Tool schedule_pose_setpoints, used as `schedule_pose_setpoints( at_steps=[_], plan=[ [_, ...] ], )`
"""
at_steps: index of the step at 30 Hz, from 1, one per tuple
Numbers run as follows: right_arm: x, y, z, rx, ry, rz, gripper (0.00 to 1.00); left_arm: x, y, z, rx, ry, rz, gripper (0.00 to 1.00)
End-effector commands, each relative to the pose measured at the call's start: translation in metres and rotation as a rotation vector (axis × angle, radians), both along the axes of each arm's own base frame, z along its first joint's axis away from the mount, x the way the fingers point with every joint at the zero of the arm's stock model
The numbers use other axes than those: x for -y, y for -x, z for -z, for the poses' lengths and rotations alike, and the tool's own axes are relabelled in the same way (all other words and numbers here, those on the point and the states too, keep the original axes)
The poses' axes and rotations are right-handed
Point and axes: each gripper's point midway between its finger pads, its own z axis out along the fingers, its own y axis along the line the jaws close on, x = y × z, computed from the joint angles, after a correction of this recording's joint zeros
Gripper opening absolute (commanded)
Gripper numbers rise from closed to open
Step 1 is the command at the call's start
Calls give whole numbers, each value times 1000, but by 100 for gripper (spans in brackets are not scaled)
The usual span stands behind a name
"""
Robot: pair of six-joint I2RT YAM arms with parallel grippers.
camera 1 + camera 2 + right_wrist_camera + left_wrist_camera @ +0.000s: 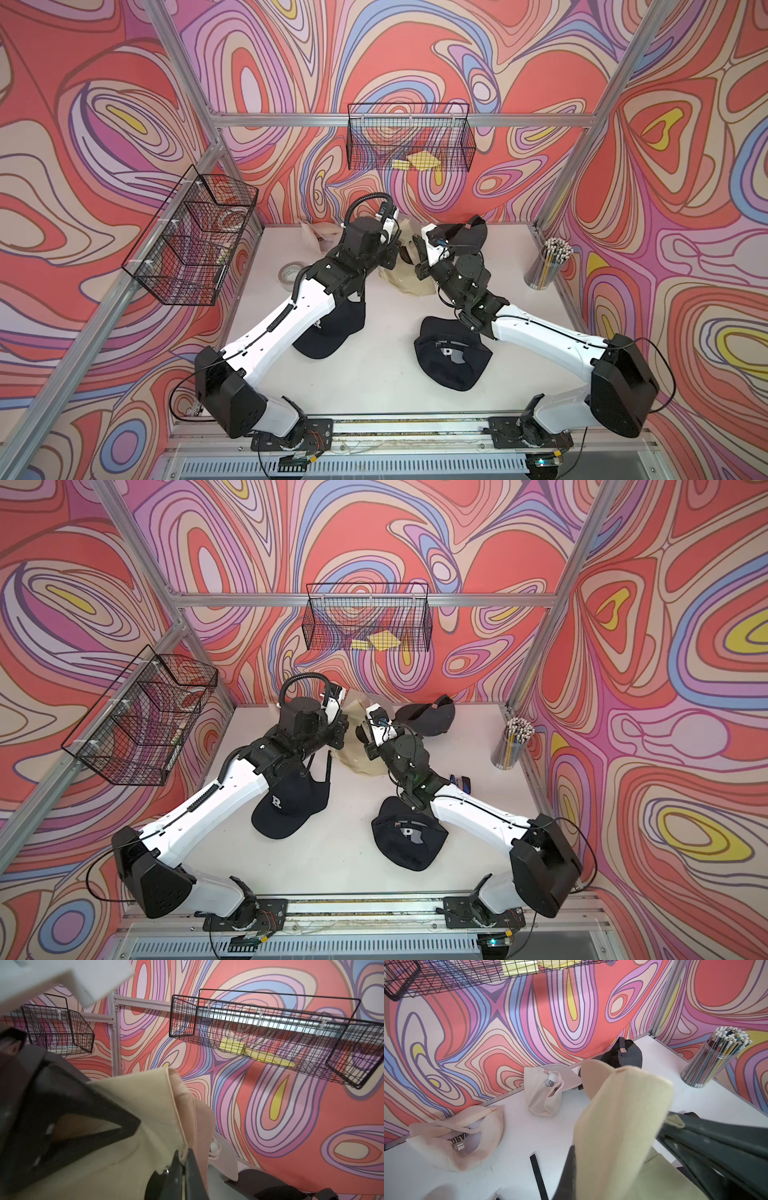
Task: Open the adjustable buckle of the baseball cap
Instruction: Open the adjustable buckle on the baseball cap.
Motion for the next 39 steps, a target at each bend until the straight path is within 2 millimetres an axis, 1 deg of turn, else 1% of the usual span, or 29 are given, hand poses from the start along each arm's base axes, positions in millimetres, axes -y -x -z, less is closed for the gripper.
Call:
schedule_pose_setpoints(
  at_steps=[1, 8, 12, 13, 14, 16, 17, 19, 21, 27, 31, 33, 36, 39],
  plan=[
    [33, -3, 3, -19, -39, 80, 0, -23, -13, -24, 54, 17, -110, 0],
    [39, -3, 8, -43, -38, 65, 0, -20, -15, -21, 38, 18, -105, 0],
    [36, -2, 8, -49, -47, 27, 0, -17, -14, -22, 37, 26, -87, 0],
    [34, -1, 8, -51, -48, 4, 3, -16, -15, -21, 35, 26, -81, 0],
    [31, 0, 8, -56, -49, -19, 19, -14, -15, -21, 34, 28, -74, 0],
    [26, 2, 12, -72, -29, -55, 45, -10, -15, -21, 31, 35, -56, 0],
    [24, 2, 15, -87, -13, -74, 55, -8, -15, -21, 30, 40, -46, 0],
    [22, 3, 21, -127, 3, -112, 59, -5, -16, -21, 25, 45, -33, 0],
    [21, 4, 26, -174, -5, -169, 59, -2, -17, -19, 20, 46, -27, 0],
    [23, 5, 35, -281, -9, -286, 54, 3, -18, -16, 12, 55, -8, 0],
    [28, -2, 38, -346, -30, -352, 52, 10, -14, -17, 4, 69, 51, 0],
    [30, -4, 40, -381, -40, -395, 50, 14, -10, -15, -2, 57, 85, 0],
    [30, -5, 40, -410, -43, -450, 49, 16, -7, -12, -23, 43, 115, 0],
    [25, -4, 42, -436, -36, -497, 49, 17, -3, -10, -38, 48, 139, 0]
  ],
)
